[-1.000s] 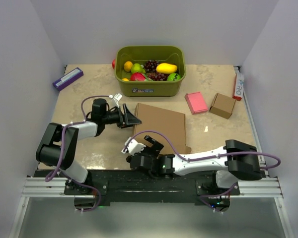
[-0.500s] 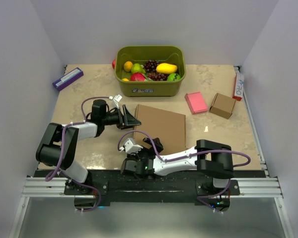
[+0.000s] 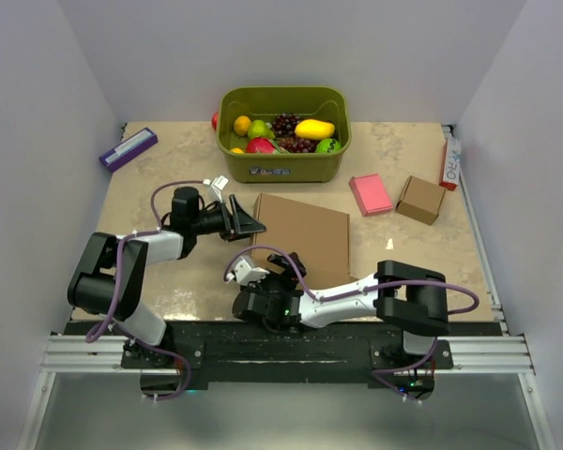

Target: Fold the paper box

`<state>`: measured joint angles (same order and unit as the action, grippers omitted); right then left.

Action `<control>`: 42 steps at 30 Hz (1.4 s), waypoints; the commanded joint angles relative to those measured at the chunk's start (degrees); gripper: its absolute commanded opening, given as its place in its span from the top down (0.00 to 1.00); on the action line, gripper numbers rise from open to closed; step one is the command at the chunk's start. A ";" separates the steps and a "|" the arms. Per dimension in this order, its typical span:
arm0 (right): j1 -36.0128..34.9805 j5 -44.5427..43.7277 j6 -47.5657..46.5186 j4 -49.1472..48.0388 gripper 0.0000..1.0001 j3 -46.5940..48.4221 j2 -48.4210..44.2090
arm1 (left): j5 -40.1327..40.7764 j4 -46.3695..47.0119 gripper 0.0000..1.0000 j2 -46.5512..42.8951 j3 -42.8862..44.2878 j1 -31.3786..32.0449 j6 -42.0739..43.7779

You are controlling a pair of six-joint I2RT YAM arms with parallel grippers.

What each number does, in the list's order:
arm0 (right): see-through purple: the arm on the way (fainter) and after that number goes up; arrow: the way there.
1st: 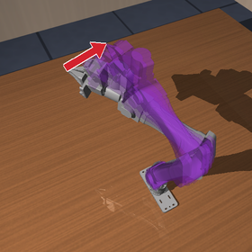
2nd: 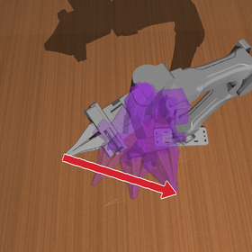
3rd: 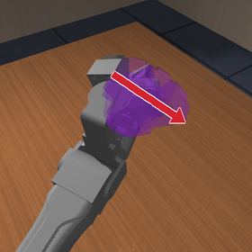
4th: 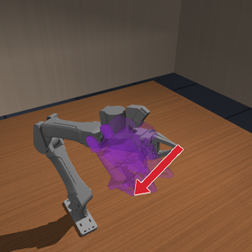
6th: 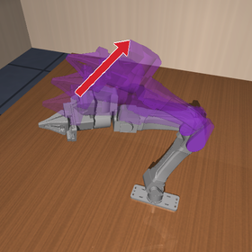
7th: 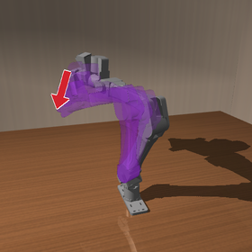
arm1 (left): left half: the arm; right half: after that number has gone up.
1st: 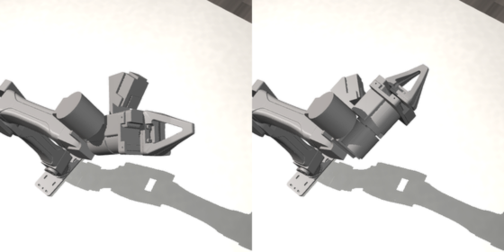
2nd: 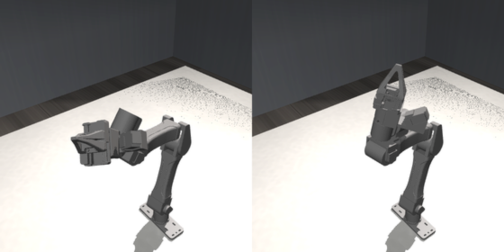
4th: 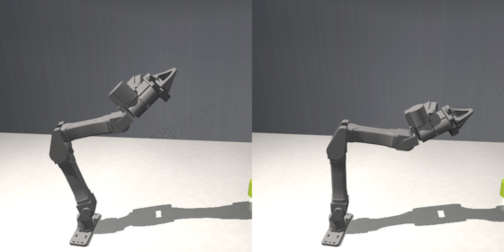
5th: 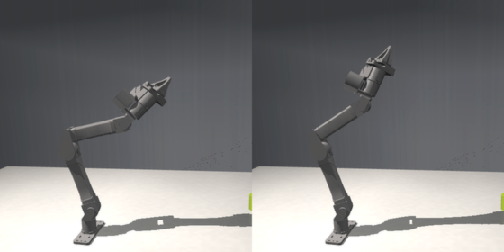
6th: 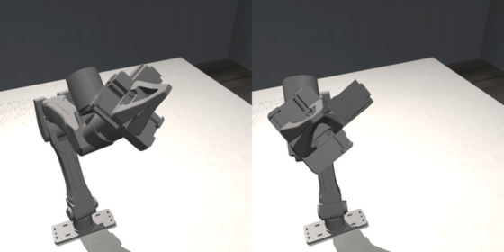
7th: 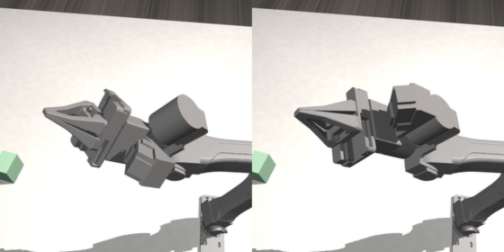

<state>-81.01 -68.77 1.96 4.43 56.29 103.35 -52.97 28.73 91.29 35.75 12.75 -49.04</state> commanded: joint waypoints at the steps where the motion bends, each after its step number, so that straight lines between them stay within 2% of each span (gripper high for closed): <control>1: 1.65 -2.95 -5.55 -9.34 0.17 -1.53 -1.84 | -4.69 1.77 0.85 0.12 -0.24 0.08 -0.45; 2: 1.65 -2.16 -6.34 -10.13 0.20 -1.88 -1.75 | -4.69 1.85 0.84 0.03 -0.33 0.08 -0.53; 8: 1.65 -2.24 -8.55 -12.51 0.21 -2.59 0.18 | -4.77 2.03 0.84 0.03 -0.33 0.08 -0.62; 10: 1.73 -2.24 -8.99 -12.95 0.25 -2.77 0.54 | -4.86 2.03 0.85 0.03 -0.33 0.08 -0.80; 13: 1.65 -2.16 -8.64 -11.73 0.37 -2.33 0.10 | -4.95 2.03 0.83 0.21 -0.24 0.08 -0.71; 16: 1.65 -0.14 -7.32 -8.30 0.46 -1.54 -1.56 | -4.77 1.94 0.74 -0.05 -0.24 0.08 -0.62; 19: 1.65 1.97 -4.87 -2.86 0.48 -0.57 -3.24 | -4.69 1.77 0.58 -0.84 -0.15 0.08 -0.71; 20: 1.73 2.58 -3.99 0.90 0.48 0.13 -3.59 | -4.60 1.68 0.49 -1.02 -0.15 0.08 -0.71; 23: 1.74 5.13 -0.39 7.41 0.50 1.01 -5.78 | -3.99 0.28 0.35 -2.34 0.11 0.08 -0.18; 28: 1.74 8.82 4.37 16.48 0.50 2.50 -10.53 | -2.05 -5.87 0.26 -4.36 1.87 0.08 4.55; 32: 3.49 15.41 4.72 21.49 0.51 4.00 -14.31 | 1.19 -12.89 0.21 -6.38 4.41 -0.01 8.86; 42: 8.24 26.41 1.65 23.70 0.53 4.35 -20.91 | 5.95 -18.63 0.16 -12.53 6.44 -0.27 15.64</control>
<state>-74.54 -46.44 4.05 26.61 58.28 85.23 -48.03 12.36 81.28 40.18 12.75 -37.82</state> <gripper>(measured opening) 0.476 0.836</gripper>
